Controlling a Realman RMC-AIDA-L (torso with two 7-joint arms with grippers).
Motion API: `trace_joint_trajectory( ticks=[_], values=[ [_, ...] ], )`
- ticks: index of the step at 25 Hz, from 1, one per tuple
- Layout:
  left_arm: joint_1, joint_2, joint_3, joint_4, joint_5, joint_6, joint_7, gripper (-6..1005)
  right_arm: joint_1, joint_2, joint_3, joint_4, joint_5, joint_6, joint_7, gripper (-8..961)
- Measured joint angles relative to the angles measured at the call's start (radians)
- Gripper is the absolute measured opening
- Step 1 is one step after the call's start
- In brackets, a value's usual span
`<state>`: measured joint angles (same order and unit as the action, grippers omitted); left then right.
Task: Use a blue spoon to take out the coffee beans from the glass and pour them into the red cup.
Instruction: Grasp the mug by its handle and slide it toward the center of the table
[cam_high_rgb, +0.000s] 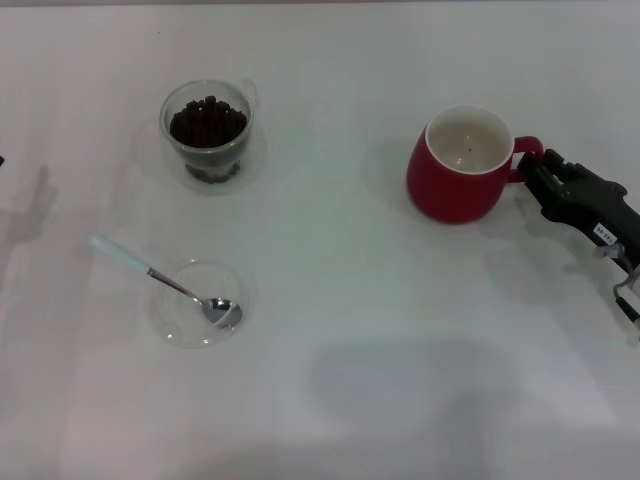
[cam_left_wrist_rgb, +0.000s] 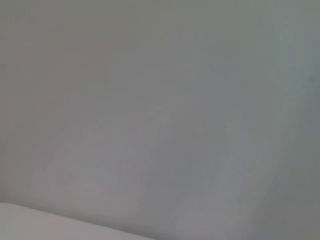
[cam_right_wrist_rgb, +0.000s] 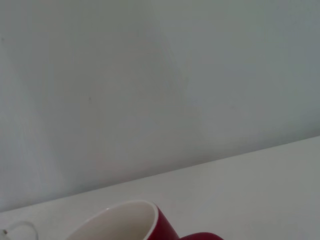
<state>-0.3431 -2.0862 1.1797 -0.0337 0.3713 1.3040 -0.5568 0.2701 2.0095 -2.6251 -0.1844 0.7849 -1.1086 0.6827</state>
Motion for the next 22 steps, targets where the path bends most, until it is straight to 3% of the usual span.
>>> trace_joint_trajectory(
  ticks=[1,4,9,22],
  values=[
    [0.000,0.000,0.000,0.000,0.000,0.000,0.000,877,0.000,0.000,-0.001,-0.001,0.000,0.000,0.000,609],
    [0.000,0.000,0.000,0.000,0.000,0.000,0.000,877,0.003,0.000,-0.005,-0.006,-0.002,0.000,-0.003,365],
    [-0.002,0.000,0.000,0.000,0.000,0.000,0.000,877,0.014,0.002,-0.009,-0.021,-0.037,0.001,-0.005,251],
    [-0.008,0.000,0.000,0.000,0.000,0.004,0.000,876,0.048,0.005,-0.009,-0.174,-0.121,0.090,-0.113,242]
  ],
)
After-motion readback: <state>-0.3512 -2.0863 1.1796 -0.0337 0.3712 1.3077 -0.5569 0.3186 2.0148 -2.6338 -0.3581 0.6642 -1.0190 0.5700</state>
